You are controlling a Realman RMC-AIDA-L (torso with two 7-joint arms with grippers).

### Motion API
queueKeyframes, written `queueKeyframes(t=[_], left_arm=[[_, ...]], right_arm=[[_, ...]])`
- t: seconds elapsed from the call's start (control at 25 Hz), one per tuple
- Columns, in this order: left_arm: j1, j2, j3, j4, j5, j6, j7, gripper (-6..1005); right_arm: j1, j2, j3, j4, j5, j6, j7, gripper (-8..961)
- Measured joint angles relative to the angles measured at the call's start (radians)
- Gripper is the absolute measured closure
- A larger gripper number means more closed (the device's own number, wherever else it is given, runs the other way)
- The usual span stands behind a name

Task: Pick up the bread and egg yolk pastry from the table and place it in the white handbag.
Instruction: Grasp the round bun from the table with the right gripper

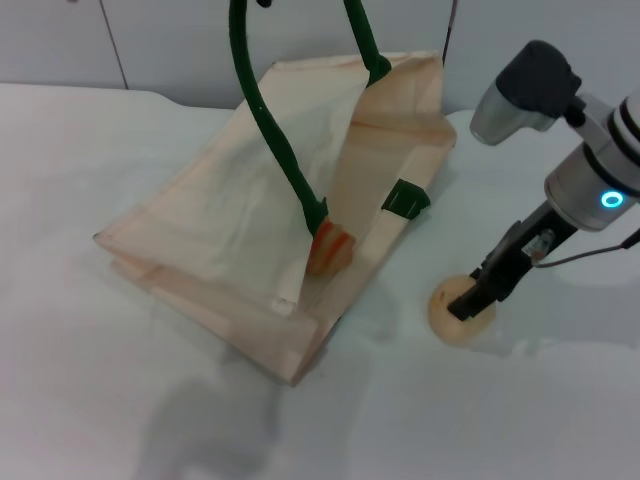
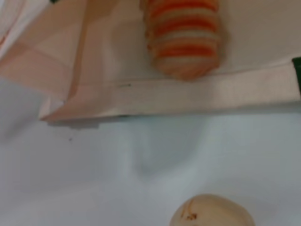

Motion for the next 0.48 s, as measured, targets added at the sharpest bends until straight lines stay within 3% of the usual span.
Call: queueKeyframes(t=[0.48], left_arm=[[0.003,0.0,0.0,0.0,0.0,0.001,0.001,872]], right_arm=[[0.042,0.0,-0.002,0.033,0.037,-0.007,-0.005,468]])
